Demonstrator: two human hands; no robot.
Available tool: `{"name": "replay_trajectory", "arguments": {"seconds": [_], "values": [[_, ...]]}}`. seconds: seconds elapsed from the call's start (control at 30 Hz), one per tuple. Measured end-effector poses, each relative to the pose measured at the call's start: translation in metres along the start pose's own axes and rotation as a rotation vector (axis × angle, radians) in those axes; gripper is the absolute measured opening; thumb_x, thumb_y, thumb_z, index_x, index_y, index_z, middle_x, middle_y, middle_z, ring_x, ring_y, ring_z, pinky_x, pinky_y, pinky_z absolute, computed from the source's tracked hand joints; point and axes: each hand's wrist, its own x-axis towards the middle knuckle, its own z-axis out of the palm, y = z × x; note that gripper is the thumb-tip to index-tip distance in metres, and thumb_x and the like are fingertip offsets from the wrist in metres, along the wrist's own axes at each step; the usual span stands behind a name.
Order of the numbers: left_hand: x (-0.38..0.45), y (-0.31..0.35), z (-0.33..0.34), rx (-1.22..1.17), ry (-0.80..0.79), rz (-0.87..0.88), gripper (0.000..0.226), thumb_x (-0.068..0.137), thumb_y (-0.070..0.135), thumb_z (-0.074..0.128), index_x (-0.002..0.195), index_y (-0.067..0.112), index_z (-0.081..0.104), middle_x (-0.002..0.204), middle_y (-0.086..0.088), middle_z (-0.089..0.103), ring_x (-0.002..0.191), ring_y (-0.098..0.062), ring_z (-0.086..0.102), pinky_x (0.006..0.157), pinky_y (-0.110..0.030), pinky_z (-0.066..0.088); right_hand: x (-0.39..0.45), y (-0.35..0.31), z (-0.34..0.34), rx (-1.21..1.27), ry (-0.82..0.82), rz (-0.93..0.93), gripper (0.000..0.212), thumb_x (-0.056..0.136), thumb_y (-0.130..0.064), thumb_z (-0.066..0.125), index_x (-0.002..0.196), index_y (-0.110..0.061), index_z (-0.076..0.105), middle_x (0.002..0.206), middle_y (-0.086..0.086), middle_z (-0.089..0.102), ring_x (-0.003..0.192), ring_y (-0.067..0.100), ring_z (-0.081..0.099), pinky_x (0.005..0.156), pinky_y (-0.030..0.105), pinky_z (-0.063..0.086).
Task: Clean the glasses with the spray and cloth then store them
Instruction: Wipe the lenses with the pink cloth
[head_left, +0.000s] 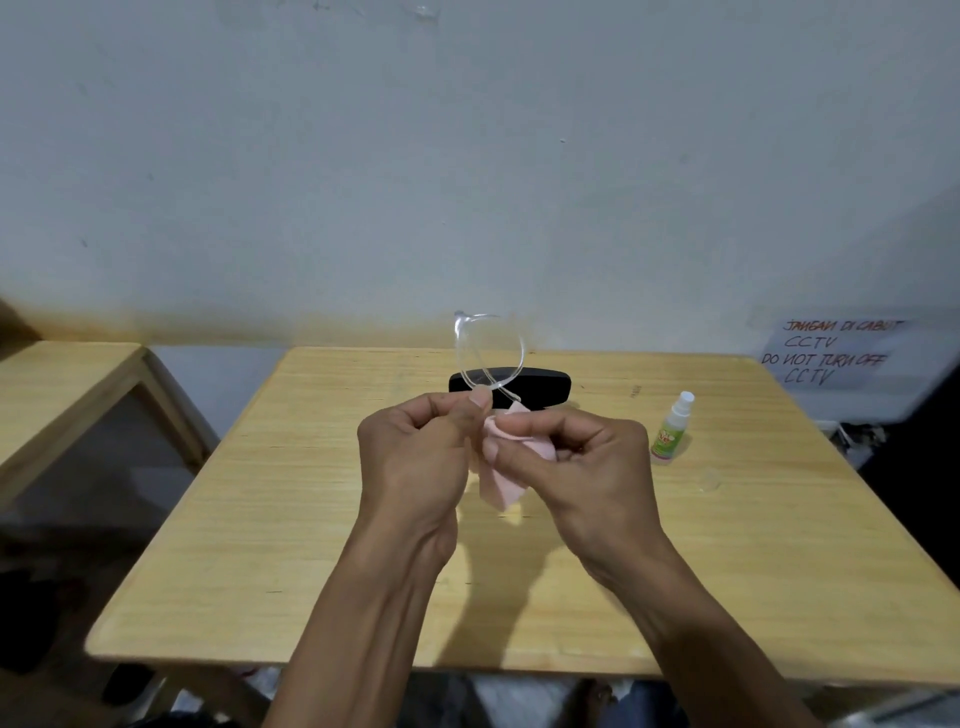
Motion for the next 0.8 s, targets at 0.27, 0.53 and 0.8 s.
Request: {"name": "replay_trajectory", "arguments": {"seconds": [0.27,0.53,0.8], "values": [[0.003,0.000,-0.002,0.022,0.037,-0.007,0.014,0.082,-0.001,0.071,0.069,0.004,0.068,0.073,0.000,0.073,0.057,0.007,0.065,0.064,-0.015,0.043,-0.004,-0.001,-0.014,-0.031,-0.034,-0.018,0.017,0.069,-0.003,0.088,0.079,-0.015,0.082,0.080,0.002,0.081,0.078,0.013,0.077,0.072,0.025,0.058],[0.001,0.000,0.003,0.104,-0.007,0.036,0.016,0.082,0.008,0.074,0.069,0.001,0.069,0.067,-0.008,0.069,0.059,-0.004,0.063,0.064,-0.017,0.045,0.001,-0.007,-0.011,0.107,0.125,0.033,0.015,0.073,0.000,0.085,0.079,-0.012,0.079,0.080,0.003,0.081,0.073,0.013,0.076,0.069,0.021,0.057],[-0.006,-0.004,0.014,-0.013,0.015,0.017,0.021,0.083,-0.003,0.069,0.063,-0.001,0.063,0.055,-0.005,0.063,0.048,-0.002,0.062,0.047,-0.010,0.047,0.004,-0.005,0.001,0.157,0.148,0.105,0.020,0.070,0.004,0.085,0.072,-0.014,0.077,0.080,0.011,0.080,0.073,0.018,0.075,0.069,0.025,0.058]]}}
